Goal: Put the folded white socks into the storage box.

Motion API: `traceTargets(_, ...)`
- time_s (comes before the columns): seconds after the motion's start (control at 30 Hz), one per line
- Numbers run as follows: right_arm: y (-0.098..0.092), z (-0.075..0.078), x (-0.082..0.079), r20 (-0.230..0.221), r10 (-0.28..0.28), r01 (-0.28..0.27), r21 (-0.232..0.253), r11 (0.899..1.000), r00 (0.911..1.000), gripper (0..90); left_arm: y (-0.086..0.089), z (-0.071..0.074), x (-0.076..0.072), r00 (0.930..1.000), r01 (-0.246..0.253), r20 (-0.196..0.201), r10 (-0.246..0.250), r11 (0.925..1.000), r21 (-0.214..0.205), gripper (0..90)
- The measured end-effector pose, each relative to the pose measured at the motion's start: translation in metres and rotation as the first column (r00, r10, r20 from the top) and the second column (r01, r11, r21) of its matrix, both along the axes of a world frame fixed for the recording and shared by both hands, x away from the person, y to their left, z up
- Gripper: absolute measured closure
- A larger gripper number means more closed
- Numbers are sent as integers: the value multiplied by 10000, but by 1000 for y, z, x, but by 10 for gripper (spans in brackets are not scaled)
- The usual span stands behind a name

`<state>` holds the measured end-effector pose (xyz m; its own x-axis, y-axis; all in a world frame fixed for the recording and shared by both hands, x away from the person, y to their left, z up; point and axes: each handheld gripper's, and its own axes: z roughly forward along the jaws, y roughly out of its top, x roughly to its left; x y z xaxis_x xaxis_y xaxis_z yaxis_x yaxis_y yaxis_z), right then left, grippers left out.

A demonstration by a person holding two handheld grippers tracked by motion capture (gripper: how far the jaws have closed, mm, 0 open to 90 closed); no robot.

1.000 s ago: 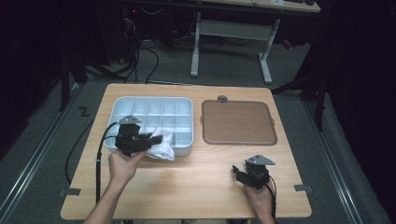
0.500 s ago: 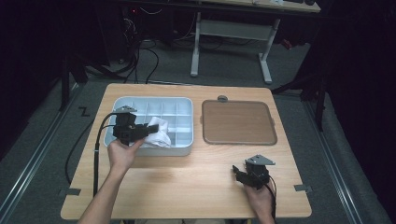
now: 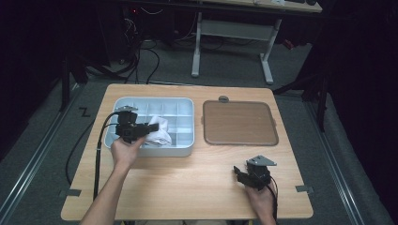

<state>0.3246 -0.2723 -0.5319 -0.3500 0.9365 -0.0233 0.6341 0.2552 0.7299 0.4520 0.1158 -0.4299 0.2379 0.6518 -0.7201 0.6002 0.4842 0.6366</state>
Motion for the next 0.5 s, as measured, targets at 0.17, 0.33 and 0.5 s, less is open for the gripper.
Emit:
traceTargets(0.17,0,0,0,-5,-7,7,7,10000,10000,398,3,-12,2,9995,-181,-246,177,9997,-138,735)
traceTargets(0.33,0,0,0,0,-5,5,1,10000,10000,398,7,-20,4,9989,-265,-399,255,9994,-231,735)
traceTargets(0.5,0,0,0,-7,-12,12,7,10000,10000,398,8,-24,5,9983,-306,-509,297,9994,-168,735)
